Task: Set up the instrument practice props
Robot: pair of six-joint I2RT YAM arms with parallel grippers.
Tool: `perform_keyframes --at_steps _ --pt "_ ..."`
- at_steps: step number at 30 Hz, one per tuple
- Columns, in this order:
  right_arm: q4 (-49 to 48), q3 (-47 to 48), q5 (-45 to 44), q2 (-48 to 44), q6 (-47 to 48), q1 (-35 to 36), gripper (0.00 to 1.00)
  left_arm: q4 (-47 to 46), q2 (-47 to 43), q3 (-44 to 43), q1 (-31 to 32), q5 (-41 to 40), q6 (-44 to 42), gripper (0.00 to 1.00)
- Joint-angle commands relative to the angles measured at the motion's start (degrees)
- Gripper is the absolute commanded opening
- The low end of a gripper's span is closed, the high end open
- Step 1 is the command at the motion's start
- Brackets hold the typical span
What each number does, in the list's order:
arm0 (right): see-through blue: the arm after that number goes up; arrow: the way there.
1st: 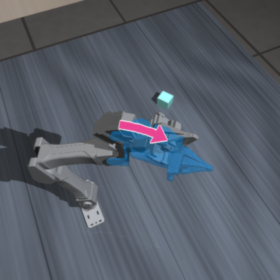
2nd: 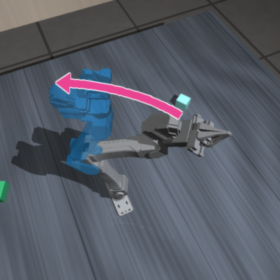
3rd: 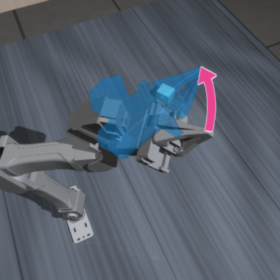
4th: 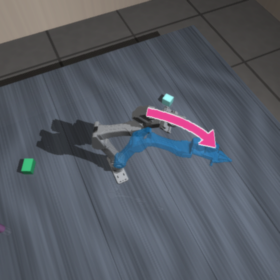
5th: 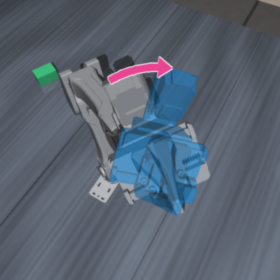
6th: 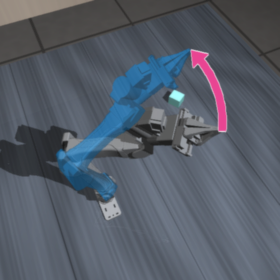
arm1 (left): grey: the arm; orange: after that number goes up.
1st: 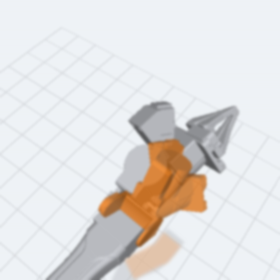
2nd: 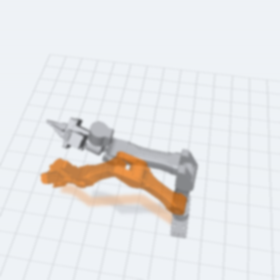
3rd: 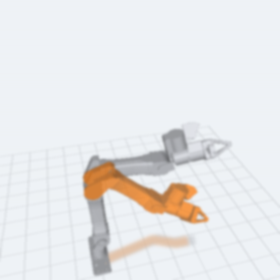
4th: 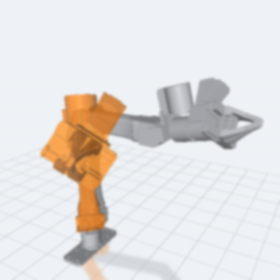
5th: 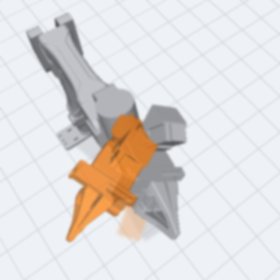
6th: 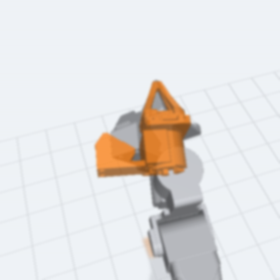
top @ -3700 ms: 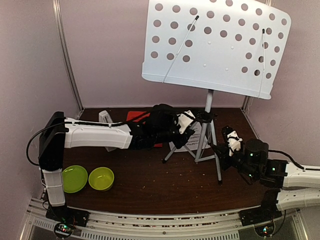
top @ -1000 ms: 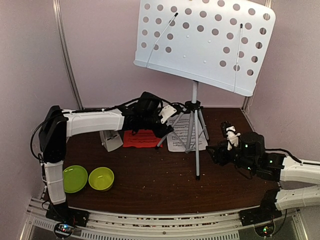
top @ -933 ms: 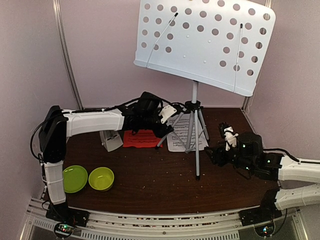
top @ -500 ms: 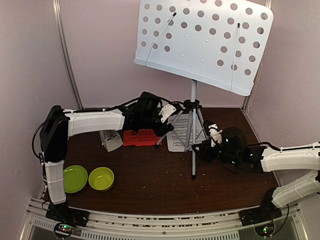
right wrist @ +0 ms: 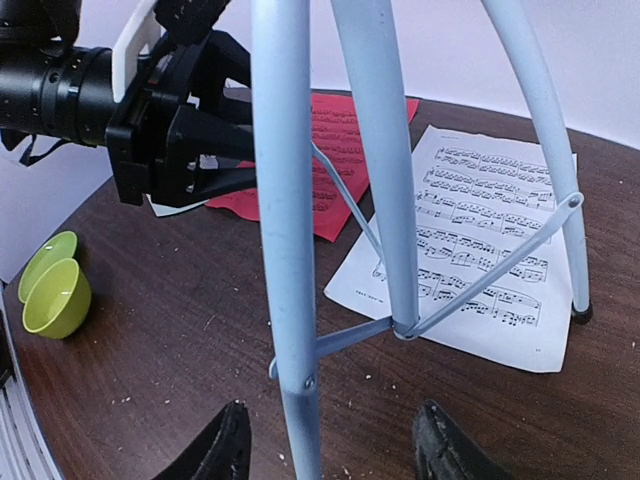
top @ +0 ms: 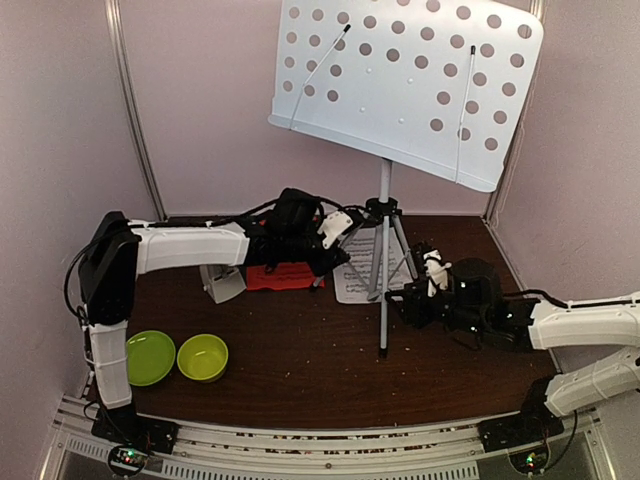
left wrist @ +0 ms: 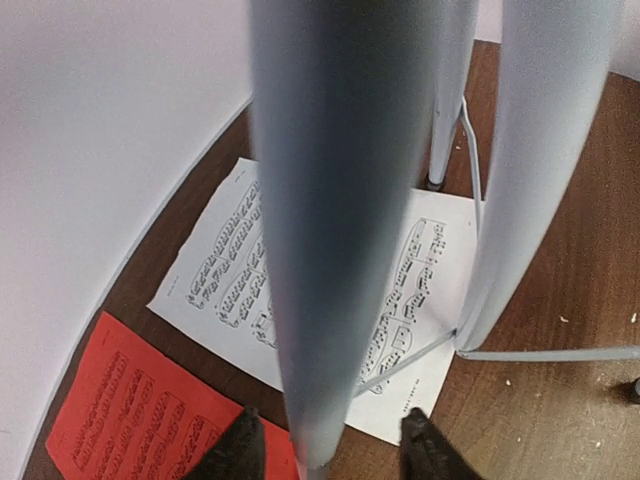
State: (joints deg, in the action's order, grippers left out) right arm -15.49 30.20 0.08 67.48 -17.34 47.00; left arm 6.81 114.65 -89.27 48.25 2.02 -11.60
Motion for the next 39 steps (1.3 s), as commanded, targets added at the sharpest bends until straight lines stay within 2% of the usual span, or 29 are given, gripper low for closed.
perform_keyframes --at_steps 1,6,15,20,25,27,31,34,39 --pt "-2.8 -4.4 0.0 -3.3 -0.8 0.2 0.57 -7.2 -4.6 6.9 -2.6 1.6 3.0 0.54" --pt "-7.7 -4.8 2.4 2.3 -2.5 0.6 0.58 -12.1 -6.2 12.8 -3.6 1.5 -1.5 0.6" --pt "-17.8 -5.2 4.9 11.8 -5.5 0.7 0.58 -18.4 -0.7 11.2 -3.8 0.1 -5.0 0.62" --pt "-19.9 -4.6 5.0 14.8 -5.7 0.7 0.52 -19.8 2.2 7.6 -3.7 -0.2 -4.9 0.61" --pt "-20.6 -4.0 4.9 16.4 -6.4 0.6 0.39 -17.5 5.0 2.8 -3.8 -0.2 -5.6 0.58" --pt "-20.2 -4.2 4.9 16.2 -6.5 0.6 0.31 -16.9 5.4 2.2 -3.8 -1.4 -5.4 0.54" --pt "-19.1 -4.5 5.0 15.5 -6.3 0.7 0.11 -16.2 5.5 2.1 -3.8 -2.5 -5.8 0.36" --pt "-17.9 -4.6 5.4 14.8 -6.5 0.6 0.01 -15.4 5.2 2.4 -3.9 -2.9 -6.2 0.26" --pt "-15.1 -5.6 5.4 11.4 -6.7 0.6 0.0 -14.5 3.6 4.6 -4.5 -2.8 -5.5 0.11"
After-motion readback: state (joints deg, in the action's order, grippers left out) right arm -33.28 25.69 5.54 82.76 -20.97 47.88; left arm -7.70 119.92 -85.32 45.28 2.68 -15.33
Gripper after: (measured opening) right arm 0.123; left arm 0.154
